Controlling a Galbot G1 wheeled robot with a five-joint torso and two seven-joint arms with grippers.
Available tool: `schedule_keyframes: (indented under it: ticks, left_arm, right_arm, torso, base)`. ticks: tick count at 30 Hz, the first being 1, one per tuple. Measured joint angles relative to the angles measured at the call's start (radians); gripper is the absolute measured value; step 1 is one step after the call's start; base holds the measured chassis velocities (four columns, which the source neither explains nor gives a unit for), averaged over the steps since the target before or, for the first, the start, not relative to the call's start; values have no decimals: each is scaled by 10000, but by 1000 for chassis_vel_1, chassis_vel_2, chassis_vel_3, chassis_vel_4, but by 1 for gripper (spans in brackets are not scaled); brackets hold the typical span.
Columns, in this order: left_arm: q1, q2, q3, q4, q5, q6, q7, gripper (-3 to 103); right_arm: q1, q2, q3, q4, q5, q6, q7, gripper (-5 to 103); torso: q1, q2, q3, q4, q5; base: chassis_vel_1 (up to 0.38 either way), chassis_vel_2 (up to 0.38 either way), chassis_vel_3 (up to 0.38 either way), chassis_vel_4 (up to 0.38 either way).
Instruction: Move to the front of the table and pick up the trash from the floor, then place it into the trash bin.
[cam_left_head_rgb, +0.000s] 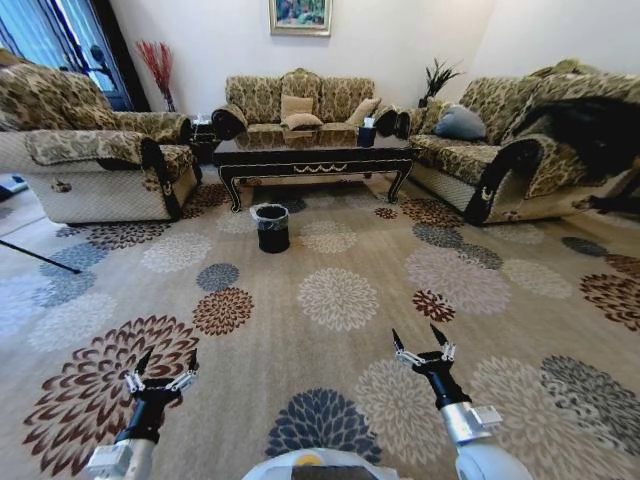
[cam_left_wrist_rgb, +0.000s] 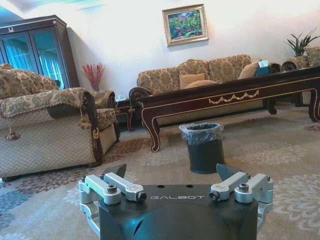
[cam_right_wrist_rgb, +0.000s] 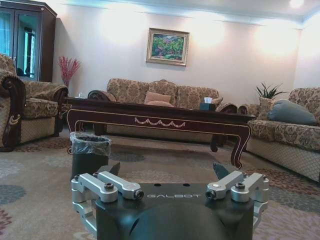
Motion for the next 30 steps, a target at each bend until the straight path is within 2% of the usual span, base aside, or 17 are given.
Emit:
schedule_keyframes:
  ticks: [13, 30]
  left_arm:
    - [0, 0, 0, 0, 0, 0, 0, 100]
    - [0, 0, 0, 0, 0, 0, 0, 100]
  right_arm:
    - [0, 0, 0, 0, 0, 0, 0, 100]
    - [0, 0, 0, 0, 0, 0, 0, 100]
  torso:
    - [37, 594, 561, 0, 0]
    - [150, 1256, 1107, 0, 0]
  base:
    - [0, 0, 0, 0]
    - [0, 0, 0, 0]
